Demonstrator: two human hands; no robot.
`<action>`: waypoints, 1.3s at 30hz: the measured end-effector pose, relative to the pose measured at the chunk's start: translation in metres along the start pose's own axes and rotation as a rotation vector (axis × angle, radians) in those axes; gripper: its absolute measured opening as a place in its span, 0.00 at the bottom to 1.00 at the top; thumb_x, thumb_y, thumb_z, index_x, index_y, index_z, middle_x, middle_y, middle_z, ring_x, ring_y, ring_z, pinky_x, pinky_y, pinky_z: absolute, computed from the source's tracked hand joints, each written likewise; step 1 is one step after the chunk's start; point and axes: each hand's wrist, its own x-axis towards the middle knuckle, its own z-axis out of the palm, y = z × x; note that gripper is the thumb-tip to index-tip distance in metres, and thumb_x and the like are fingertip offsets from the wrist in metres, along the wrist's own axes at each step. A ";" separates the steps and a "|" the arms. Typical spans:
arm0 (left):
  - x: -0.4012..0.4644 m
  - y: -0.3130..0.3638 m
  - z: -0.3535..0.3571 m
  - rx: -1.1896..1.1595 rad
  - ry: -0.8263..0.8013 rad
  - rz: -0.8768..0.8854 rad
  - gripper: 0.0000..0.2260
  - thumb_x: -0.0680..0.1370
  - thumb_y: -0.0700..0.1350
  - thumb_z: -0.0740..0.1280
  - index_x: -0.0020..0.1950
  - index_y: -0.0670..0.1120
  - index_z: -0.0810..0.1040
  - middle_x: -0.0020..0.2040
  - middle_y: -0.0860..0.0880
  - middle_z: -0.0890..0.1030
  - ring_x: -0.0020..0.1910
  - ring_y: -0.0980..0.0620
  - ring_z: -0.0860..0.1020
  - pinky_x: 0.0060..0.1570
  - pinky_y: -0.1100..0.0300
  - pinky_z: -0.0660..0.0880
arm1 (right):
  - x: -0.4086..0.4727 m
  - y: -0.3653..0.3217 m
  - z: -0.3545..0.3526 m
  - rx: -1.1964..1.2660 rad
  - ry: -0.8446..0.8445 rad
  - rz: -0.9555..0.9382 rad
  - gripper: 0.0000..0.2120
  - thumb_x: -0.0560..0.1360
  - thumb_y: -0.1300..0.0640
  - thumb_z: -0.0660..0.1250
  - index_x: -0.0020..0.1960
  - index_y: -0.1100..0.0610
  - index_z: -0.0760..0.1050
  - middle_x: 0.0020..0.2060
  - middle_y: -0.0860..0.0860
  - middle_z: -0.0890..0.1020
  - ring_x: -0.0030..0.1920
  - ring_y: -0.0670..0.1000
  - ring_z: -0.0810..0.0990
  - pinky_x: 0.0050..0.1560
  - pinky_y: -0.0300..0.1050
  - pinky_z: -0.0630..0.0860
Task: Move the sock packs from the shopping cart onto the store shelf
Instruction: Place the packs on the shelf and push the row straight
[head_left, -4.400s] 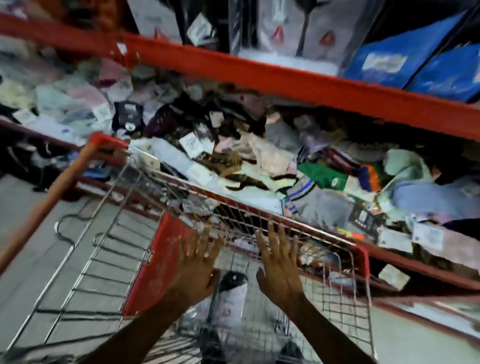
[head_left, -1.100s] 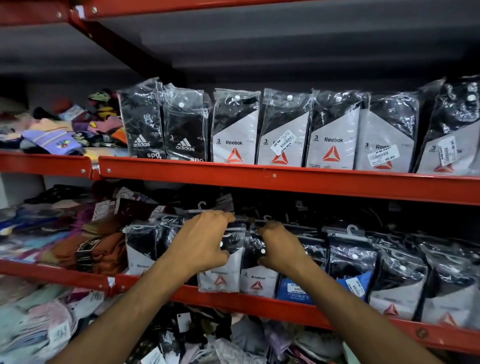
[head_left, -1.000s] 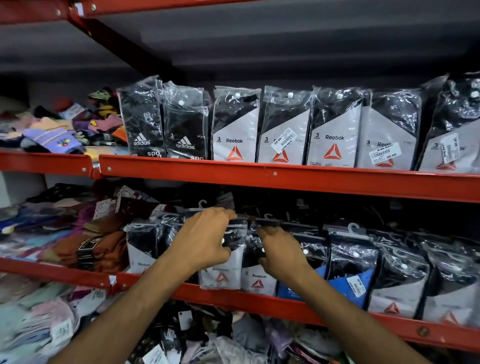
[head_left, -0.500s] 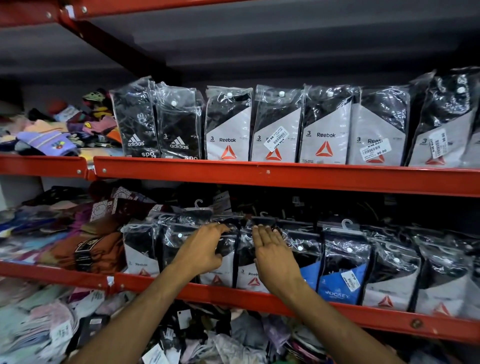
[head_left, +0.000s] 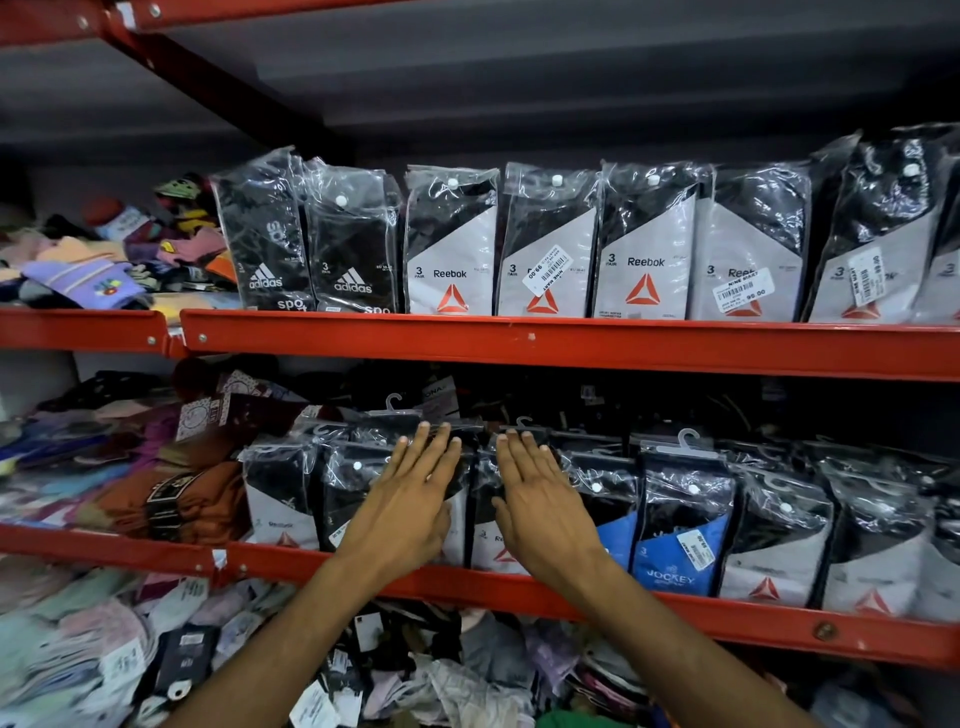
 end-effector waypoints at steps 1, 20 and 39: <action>-0.001 0.001 0.001 -0.003 -0.005 -0.011 0.33 0.81 0.46 0.61 0.82 0.44 0.47 0.83 0.45 0.46 0.81 0.46 0.39 0.77 0.53 0.35 | 0.001 -0.001 0.000 0.007 -0.001 -0.003 0.31 0.86 0.52 0.51 0.82 0.61 0.41 0.83 0.58 0.48 0.83 0.56 0.46 0.82 0.51 0.43; 0.002 0.000 0.011 -0.120 0.039 -0.049 0.37 0.74 0.27 0.64 0.79 0.47 0.59 0.82 0.47 0.59 0.81 0.50 0.50 0.79 0.54 0.42 | -0.002 0.008 0.004 -0.018 0.075 -0.038 0.27 0.86 0.52 0.53 0.82 0.57 0.53 0.82 0.54 0.57 0.83 0.55 0.48 0.82 0.54 0.42; -0.003 0.028 0.041 0.077 0.169 0.026 0.32 0.83 0.57 0.54 0.82 0.45 0.48 0.83 0.41 0.45 0.81 0.35 0.42 0.75 0.30 0.43 | -0.058 0.080 0.027 -0.123 0.389 0.294 0.36 0.81 0.39 0.52 0.82 0.58 0.51 0.83 0.60 0.48 0.82 0.61 0.45 0.81 0.64 0.42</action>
